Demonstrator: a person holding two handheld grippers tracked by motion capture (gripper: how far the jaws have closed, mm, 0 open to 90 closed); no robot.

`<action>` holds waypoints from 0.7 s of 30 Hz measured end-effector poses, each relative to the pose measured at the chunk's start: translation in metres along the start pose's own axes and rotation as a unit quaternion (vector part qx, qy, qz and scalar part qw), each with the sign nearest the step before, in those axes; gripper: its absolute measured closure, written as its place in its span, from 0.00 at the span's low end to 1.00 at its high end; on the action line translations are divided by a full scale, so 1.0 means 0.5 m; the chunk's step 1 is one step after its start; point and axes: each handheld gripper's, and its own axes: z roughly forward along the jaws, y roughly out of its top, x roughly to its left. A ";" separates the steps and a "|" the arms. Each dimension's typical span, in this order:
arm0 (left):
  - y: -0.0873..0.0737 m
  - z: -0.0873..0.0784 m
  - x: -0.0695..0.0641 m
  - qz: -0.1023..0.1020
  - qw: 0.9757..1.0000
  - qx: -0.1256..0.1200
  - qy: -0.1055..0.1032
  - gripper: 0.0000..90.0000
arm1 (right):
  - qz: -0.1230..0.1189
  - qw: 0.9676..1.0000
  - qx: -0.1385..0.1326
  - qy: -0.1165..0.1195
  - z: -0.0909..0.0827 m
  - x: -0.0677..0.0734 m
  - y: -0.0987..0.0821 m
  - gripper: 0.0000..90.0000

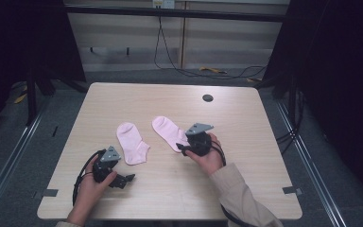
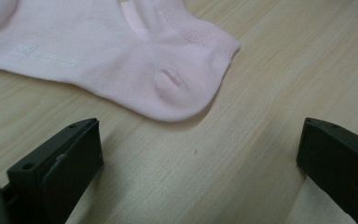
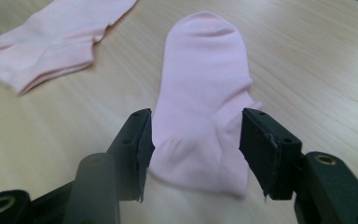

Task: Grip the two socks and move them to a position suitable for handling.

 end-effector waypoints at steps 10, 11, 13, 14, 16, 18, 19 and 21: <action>0.000 0.000 0.000 -0.001 1.000 0.000 -0.002 0.00 | 0.039 0.999 0.022 -0.010 0.090 -0.030 0.040 0.56; 0.000 0.000 0.000 0.000 1.000 0.000 -0.001 0.00 | 0.039 0.999 0.022 -0.008 0.095 -0.029 0.043 0.59; 0.000 0.000 0.000 0.000 1.000 0.000 -0.002 0.00 | 0.032 0.999 0.031 -0.009 0.104 -0.028 0.048 0.61; 0.000 0.000 0.000 -0.001 1.000 0.000 -0.002 0.00 | 0.033 0.999 0.035 -0.009 0.109 -0.026 0.050 0.62; 0.000 0.000 0.000 0.000 1.000 0.000 -0.001 0.00 | 0.035 0.998 0.049 -0.011 0.119 -0.027 0.050 0.62; 0.000 0.000 0.000 0.001 1.000 0.000 0.000 0.00 | 0.045 0.997 0.057 -0.014 0.128 -0.028 0.045 0.62; -0.001 0.000 0.000 0.000 1.000 0.000 0.000 0.00 | 0.049 0.997 0.054 -0.013 0.129 -0.028 0.044 0.63; -0.001 -0.001 -0.001 0.001 1.000 -0.001 0.001 0.00 | 0.042 0.998 0.055 -0.010 0.129 -0.024 0.045 0.71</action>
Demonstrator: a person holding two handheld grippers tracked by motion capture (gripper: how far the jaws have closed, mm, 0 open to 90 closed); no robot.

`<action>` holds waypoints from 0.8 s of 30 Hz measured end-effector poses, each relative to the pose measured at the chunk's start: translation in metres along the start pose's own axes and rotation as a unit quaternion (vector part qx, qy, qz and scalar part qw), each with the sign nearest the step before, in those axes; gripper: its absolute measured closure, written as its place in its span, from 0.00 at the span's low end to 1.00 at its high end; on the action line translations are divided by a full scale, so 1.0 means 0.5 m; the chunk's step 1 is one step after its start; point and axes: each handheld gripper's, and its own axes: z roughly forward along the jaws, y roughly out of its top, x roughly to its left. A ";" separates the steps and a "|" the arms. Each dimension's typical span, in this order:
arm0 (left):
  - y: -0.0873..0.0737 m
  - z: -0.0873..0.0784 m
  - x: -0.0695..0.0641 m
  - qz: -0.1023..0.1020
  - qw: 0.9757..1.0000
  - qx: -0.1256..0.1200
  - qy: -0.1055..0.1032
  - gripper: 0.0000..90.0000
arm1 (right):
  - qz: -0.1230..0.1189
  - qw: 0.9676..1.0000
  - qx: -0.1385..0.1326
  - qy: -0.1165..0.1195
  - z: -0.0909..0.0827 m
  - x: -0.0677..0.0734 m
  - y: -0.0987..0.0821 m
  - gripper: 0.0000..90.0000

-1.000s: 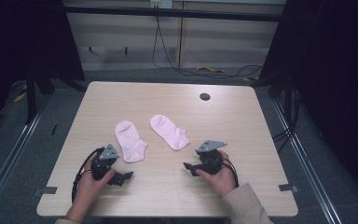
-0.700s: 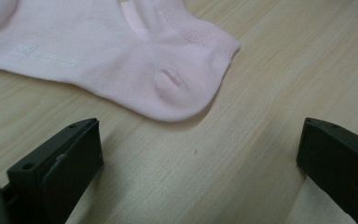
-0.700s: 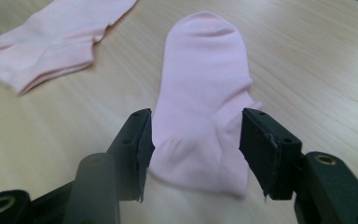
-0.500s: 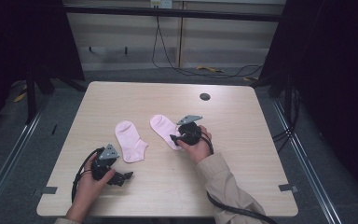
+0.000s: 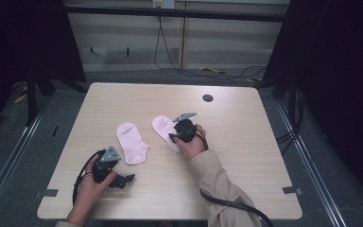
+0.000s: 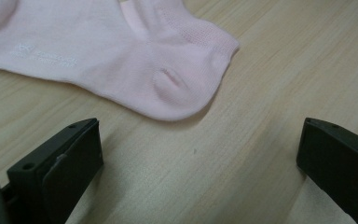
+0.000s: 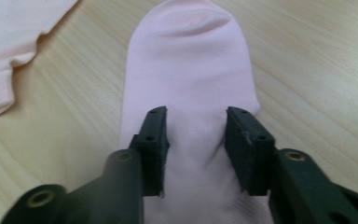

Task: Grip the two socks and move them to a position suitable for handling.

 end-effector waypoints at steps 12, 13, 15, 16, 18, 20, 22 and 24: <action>0.000 0.000 0.000 -0.001 1.000 -0.001 0.000 0.00 | 0.017 1.000 0.005 0.024 -0.011 -0.007 -0.007 0.96; 0.000 0.000 0.000 -0.001 1.000 -0.001 0.000 0.00 | 0.012 1.000 0.007 0.022 -0.013 -0.007 -0.007 0.97; 0.000 0.000 0.000 0.000 1.000 -0.001 0.000 0.00 | 0.013 1.000 -0.001 0.027 -0.017 -0.009 -0.006 0.97; 0.000 0.000 0.000 -0.001 1.000 -0.001 0.000 0.00 | 0.010 1.000 -0.004 0.027 -0.020 -0.010 -0.006 0.97; 0.000 0.000 0.000 0.000 1.000 -0.001 0.000 0.00 | 0.003 0.999 -0.010 0.031 -0.028 -0.012 -0.006 0.97; 0.000 0.000 0.000 0.000 1.000 -0.001 0.000 0.00 | 0.001 0.999 -0.016 0.037 -0.034 -0.011 -0.008 0.97; 0.000 0.000 0.000 0.000 1.000 -0.001 0.000 0.00 | -0.001 0.999 -0.019 0.041 -0.042 -0.009 -0.008 0.97; 0.000 0.000 0.000 -0.001 1.000 -0.001 0.000 0.00 | -0.002 0.999 -0.022 0.041 -0.047 -0.009 -0.008 0.97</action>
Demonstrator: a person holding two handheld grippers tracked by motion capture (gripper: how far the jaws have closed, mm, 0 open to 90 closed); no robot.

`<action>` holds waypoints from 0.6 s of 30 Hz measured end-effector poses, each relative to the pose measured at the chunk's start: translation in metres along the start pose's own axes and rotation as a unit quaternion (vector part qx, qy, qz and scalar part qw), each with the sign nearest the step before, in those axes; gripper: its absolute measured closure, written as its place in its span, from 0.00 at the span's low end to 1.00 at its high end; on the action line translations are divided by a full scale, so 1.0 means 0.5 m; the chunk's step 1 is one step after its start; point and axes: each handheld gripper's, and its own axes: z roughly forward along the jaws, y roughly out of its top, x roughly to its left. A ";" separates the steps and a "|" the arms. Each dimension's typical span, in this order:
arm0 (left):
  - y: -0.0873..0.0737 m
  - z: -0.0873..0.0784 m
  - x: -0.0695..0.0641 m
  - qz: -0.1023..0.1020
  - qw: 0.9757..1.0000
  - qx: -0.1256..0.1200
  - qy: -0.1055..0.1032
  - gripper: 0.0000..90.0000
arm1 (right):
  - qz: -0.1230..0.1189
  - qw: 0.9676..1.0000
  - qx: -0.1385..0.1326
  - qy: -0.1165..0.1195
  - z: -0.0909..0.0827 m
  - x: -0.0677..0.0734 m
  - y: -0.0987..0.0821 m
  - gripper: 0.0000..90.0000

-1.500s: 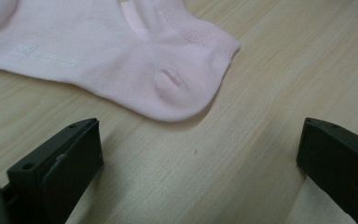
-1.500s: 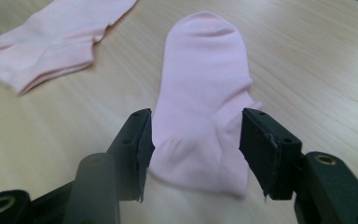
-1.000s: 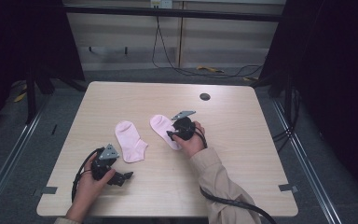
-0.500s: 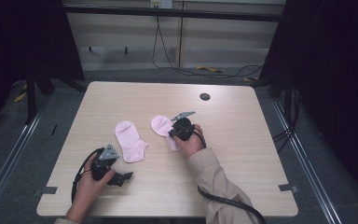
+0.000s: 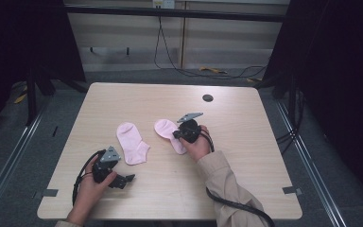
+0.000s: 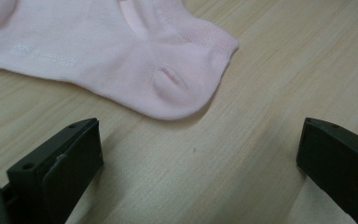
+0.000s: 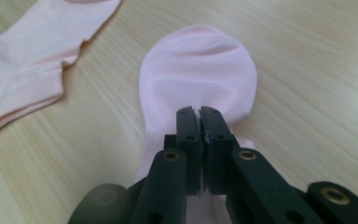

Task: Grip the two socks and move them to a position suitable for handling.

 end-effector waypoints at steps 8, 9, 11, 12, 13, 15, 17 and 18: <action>0.000 0.001 0.000 0.000 1.000 -0.003 -0.001 0.00 | -0.022 0.999 -0.029 0.026 -0.058 0.001 0.017 0.98; 0.000 0.001 0.000 0.000 1.000 -0.003 -0.001 0.00 | -0.027 0.999 -0.030 0.028 -0.065 0.002 0.019 0.98; 0.000 0.001 0.000 0.000 1.000 -0.003 -0.001 0.00 | -0.039 0.998 -0.036 0.030 -0.079 0.003 0.020 0.98; 0.000 0.000 0.000 0.000 1.000 -0.001 -0.001 0.00 | -0.045 0.998 -0.037 0.034 -0.085 0.003 0.020 0.98; 0.000 0.000 0.000 0.001 1.000 -0.001 -0.001 0.00 | -0.053 0.997 -0.039 0.036 -0.092 0.004 0.019 0.98; 0.000 0.000 0.000 0.001 1.000 -0.001 -0.001 0.00 | -0.069 0.996 -0.045 0.046 -0.106 0.006 0.015 0.98; 0.000 0.001 0.000 0.000 1.000 -0.003 -0.001 0.00 | -0.074 0.995 -0.048 0.049 -0.113 0.008 0.011 0.98; 0.000 0.000 0.000 0.000 1.000 -0.001 -0.001 0.00 | -0.088 0.993 -0.057 0.058 -0.130 0.013 0.004 0.98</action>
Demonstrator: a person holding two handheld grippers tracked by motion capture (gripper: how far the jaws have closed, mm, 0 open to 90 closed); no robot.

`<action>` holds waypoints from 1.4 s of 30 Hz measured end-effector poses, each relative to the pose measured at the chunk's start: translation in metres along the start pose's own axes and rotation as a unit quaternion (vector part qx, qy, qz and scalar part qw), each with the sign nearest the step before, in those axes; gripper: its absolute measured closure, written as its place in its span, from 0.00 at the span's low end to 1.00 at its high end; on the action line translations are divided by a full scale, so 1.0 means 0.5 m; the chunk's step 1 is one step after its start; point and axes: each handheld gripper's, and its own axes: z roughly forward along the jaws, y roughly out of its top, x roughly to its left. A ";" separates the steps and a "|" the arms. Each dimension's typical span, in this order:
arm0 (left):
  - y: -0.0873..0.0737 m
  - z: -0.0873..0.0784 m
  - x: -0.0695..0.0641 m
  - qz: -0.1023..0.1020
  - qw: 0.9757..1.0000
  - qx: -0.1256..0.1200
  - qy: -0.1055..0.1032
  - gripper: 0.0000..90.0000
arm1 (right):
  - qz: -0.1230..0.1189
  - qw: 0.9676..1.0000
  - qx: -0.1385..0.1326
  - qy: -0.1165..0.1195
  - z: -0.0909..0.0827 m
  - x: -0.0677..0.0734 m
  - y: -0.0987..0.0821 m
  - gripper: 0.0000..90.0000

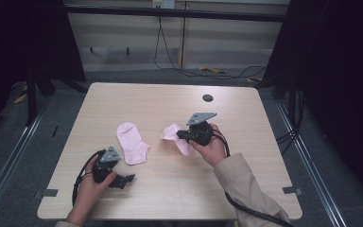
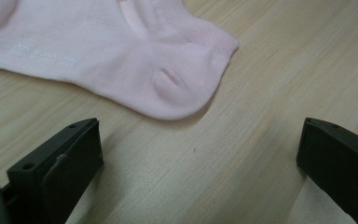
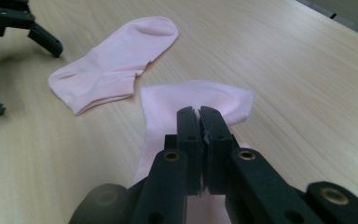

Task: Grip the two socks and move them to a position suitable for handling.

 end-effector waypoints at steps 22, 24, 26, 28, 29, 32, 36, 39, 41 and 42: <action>0.000 0.000 0.000 0.000 1.000 0.000 0.000 0.00 | 0.020 0.997 0.031 -0.075 -0.115 -0.080 -0.146 0.64; 0.000 0.000 0.000 0.000 1.000 0.000 0.000 0.00 | 0.029 0.997 0.031 -0.069 -0.123 -0.072 -0.154 0.59; 0.000 0.000 0.000 0.000 1.000 0.000 0.000 0.00 | 0.033 0.996 0.030 -0.073 -0.135 -0.061 -0.163 0.54; 0.000 0.000 0.000 0.000 1.000 0.000 0.000 0.00 | 0.038 0.996 0.031 -0.075 -0.146 -0.052 -0.173 0.52; 0.000 0.000 0.000 0.000 1.000 0.000 0.000 0.00 | 0.038 0.996 0.031 -0.077 -0.151 -0.048 -0.177 0.51; 0.000 0.000 0.000 0.000 1.000 0.000 0.000 0.00 | 0.054 0.995 0.023 -0.078 -0.169 -0.038 -0.197 0.52; 0.000 0.000 0.000 0.000 1.000 0.000 0.000 0.00 | 0.075 0.994 0.019 -0.075 -0.169 -0.037 -0.220 0.61; 0.000 0.000 0.000 0.000 1.000 0.000 0.000 0.00 | 0.096 0.991 0.014 -0.087 -0.152 -0.044 -0.214 0.67; 0.000 0.000 0.000 0.000 1.000 0.000 0.000 0.00 | 0.099 0.990 0.012 -0.098 -0.127 -0.050 -0.204 0.71; 0.000 0.000 0.000 0.000 1.000 0.000 0.000 0.00 | 0.096 0.990 0.019 -0.106 -0.110 -0.053 -0.201 0.72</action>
